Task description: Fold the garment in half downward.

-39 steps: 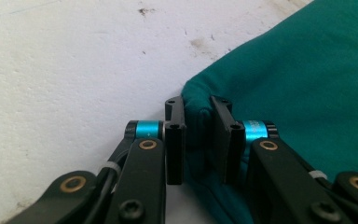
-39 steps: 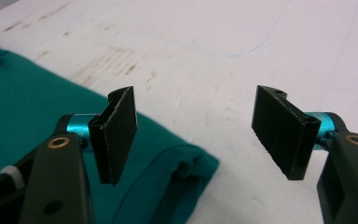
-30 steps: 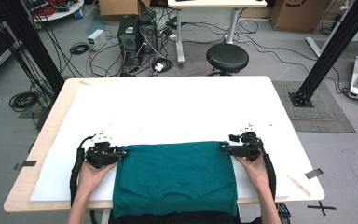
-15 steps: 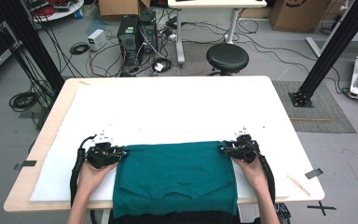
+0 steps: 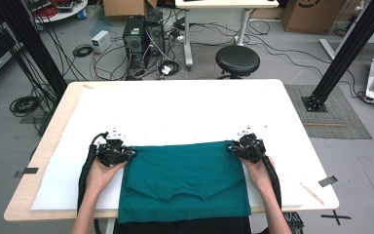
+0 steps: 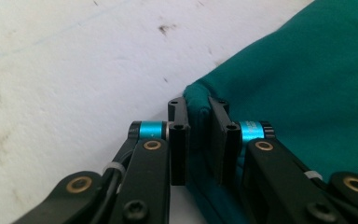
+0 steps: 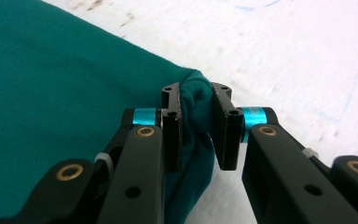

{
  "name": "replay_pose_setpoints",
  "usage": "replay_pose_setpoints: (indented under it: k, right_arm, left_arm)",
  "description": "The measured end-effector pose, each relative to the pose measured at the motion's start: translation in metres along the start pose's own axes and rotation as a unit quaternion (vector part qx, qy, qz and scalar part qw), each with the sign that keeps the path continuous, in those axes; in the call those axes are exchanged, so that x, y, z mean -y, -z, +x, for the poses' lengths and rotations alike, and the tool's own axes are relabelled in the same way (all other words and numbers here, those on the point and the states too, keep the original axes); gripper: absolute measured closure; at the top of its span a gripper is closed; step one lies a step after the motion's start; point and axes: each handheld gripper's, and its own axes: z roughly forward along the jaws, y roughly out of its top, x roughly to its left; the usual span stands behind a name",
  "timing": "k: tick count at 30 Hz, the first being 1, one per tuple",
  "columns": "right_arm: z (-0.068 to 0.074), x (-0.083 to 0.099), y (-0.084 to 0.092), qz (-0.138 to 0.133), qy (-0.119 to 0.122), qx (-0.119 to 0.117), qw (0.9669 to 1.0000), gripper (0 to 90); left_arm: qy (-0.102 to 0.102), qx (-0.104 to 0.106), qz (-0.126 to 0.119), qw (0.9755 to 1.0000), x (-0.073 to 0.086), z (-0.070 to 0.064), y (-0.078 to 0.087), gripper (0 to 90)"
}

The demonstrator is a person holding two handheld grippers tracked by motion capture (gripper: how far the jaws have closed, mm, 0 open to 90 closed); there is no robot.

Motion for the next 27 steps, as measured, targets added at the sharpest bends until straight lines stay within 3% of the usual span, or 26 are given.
replay_pose_setpoints:
  k: [6,14,16,20,27]
  right_arm:
    - [-0.011,-0.012,-0.011,0.0,-0.008,0.019,0.9998,77.1]
    - [-0.025,-0.027,-0.03,0.008,-0.028,0.035,0.999,77.0]
    - [-0.026,-0.03,-0.033,0.006,-0.031,0.04,0.9987,77.0]
    - [-0.031,-0.037,-0.038,0.009,-0.038,0.045,0.9982,76.9]
    - [-0.037,-0.045,-0.046,0.013,-0.048,0.047,0.9977,76.7]
  left_arm:
    - [-0.008,-0.024,0.017,0.9995,-0.023,0.007,-0.016,79.4]
    - [0.013,-0.047,0.008,0.9988,-0.039,0.019,-0.035,79.4]
    - [0.014,-0.052,0.003,0.9985,-0.041,0.02,-0.038,79.4]
    - [0.035,-0.048,-0.013,0.9982,-0.04,0.026,-0.042,79.4]
    - [0.043,-0.06,-0.034,0.9967,-0.041,0.031,-0.048,79.4]
